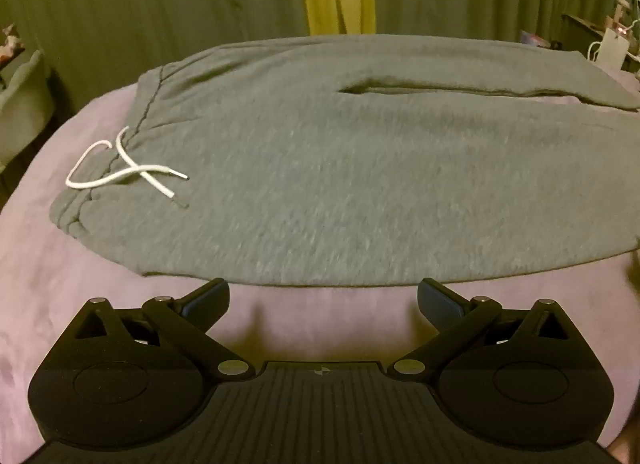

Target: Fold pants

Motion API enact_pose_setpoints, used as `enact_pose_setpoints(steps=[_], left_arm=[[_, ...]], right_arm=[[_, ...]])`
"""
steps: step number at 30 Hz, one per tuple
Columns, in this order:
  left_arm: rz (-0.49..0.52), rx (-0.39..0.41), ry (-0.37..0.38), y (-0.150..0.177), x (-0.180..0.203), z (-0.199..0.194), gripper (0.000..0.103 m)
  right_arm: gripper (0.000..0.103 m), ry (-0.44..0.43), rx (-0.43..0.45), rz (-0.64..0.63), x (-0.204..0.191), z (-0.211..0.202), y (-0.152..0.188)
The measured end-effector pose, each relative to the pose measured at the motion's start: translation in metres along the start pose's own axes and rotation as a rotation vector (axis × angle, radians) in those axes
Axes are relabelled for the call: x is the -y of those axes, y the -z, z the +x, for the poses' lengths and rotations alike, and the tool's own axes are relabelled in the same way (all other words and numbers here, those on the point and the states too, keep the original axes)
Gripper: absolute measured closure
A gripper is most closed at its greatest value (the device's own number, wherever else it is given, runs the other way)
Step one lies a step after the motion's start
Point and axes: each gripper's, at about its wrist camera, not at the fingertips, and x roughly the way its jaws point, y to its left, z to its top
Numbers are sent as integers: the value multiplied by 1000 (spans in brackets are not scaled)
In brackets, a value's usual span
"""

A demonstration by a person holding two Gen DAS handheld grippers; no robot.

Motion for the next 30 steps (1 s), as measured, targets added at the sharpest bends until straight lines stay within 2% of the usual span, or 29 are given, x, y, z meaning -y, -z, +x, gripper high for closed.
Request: enact_pose_setpoints(steps=[8, 30], left_arm=[[-32, -8, 11, 8, -8, -2, 0], [-34, -39, 3, 6, -2, 5, 0]], right_arm=[[4, 3, 7, -16, 0, -1, -2], [4, 4, -5, 3, 2, 3, 2]])
